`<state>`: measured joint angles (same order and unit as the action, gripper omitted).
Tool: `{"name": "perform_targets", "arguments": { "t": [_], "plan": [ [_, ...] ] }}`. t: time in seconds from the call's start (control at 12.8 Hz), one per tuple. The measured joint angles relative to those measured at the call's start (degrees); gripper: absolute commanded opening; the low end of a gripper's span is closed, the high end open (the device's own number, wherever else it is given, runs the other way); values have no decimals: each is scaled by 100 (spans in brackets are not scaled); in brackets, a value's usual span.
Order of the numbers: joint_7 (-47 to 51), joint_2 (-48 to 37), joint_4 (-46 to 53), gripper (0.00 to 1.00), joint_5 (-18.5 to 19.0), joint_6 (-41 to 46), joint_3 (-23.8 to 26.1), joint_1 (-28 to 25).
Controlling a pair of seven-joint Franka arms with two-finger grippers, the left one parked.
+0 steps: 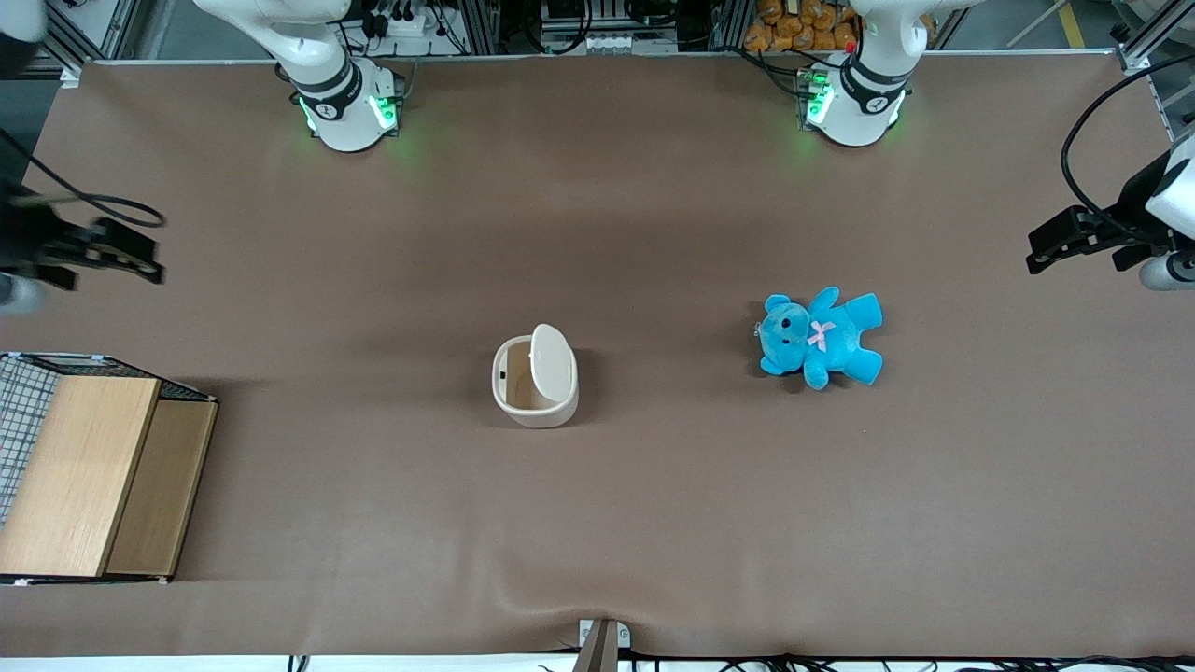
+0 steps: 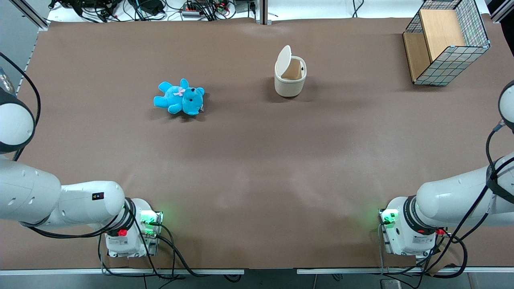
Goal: Open trash can with right arm
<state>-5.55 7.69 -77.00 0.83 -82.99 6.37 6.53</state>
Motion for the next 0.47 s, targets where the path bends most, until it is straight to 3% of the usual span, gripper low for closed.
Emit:
{"name": "perform_targets", "arguments": {
  "t": [0.47],
  "plan": [
    [-183, -437, -435, 100, -32, -99, 2, 193]
  ]
}}
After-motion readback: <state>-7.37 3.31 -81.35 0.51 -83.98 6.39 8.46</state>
